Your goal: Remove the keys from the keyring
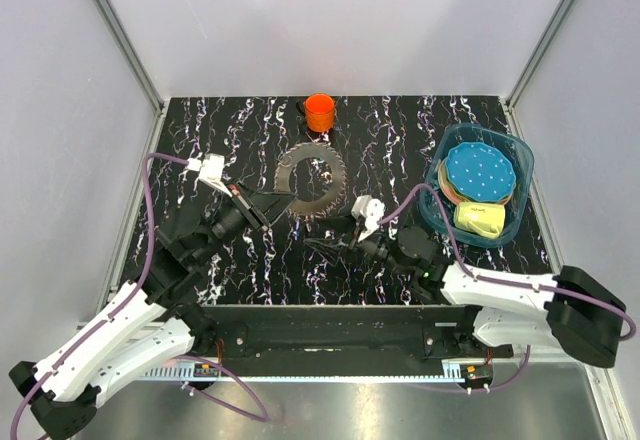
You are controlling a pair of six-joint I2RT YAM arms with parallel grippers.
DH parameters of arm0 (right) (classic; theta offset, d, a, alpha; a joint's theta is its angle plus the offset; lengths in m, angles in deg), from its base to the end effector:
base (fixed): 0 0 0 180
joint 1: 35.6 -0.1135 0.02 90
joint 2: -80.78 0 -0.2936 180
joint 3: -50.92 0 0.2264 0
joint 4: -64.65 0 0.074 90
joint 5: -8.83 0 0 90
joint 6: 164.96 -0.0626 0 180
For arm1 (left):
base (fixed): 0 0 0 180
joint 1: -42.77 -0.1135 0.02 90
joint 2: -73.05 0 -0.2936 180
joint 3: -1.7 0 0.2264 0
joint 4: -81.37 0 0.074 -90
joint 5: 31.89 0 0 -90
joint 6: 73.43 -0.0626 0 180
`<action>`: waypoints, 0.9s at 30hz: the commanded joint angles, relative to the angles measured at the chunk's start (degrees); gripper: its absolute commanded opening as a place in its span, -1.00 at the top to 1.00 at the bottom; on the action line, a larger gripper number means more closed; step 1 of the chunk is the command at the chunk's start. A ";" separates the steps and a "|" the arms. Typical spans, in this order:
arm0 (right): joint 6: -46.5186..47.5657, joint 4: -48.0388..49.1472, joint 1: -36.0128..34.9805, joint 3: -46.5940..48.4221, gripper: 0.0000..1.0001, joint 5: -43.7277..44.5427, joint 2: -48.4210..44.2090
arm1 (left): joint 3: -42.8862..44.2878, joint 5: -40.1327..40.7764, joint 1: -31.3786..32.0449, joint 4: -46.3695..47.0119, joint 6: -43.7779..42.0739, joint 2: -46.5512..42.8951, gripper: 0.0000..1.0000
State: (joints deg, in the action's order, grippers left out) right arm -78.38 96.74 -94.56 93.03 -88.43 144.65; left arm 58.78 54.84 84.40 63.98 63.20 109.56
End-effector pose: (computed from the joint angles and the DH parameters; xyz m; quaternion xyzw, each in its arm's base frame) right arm 0.1143 0.2053 0.3176 -0.3409 0.5430 0.4316 0.6346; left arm 0.0965 -0.0905 0.3753 -0.0093 0.6872 -0.5197 0.5076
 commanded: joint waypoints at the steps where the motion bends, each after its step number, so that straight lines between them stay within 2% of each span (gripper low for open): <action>1: 6.23 10.46 -2.12 2.87 -0.18 4.80 4.66 | 0.56 1.86 0.03 5.89 1.88 -1.27 1.00; 7: 10.36 12.74 -4.93 3.23 -0.11 11.82 7.58 | 0.56 2.30 0.03 5.36 2.15 -1.97 1.00; 15: 15.36 15.38 -7.31 3.84 0.17 19.48 9.24 | 0.47 2.65 0.03 5.10 2.85 -2.50 1.00; 18: 17.21 16.17 -8.36 4.19 0.15 21.16 10.21 | 0.39 3.09 0.03 4.92 2.85 -2.76 1.00; 22: 18.88 16.26 -9.86 4.81 -0.06 21.50 11.27 | 0.12 3.09 0.03 4.40 2.94 -3.20 1.00; 27: 21.52 18.62 -11.62 5.16 -0.14 23.70 13.46 | -0.05 3.09 0.03 4.31 3.20 -3.38 1.00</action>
State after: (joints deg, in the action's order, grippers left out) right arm -60.57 109.36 -104.94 95.79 -68.19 156.70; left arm 58.65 56.86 84.40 63.96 65.15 107.25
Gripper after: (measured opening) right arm 0.556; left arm 0.145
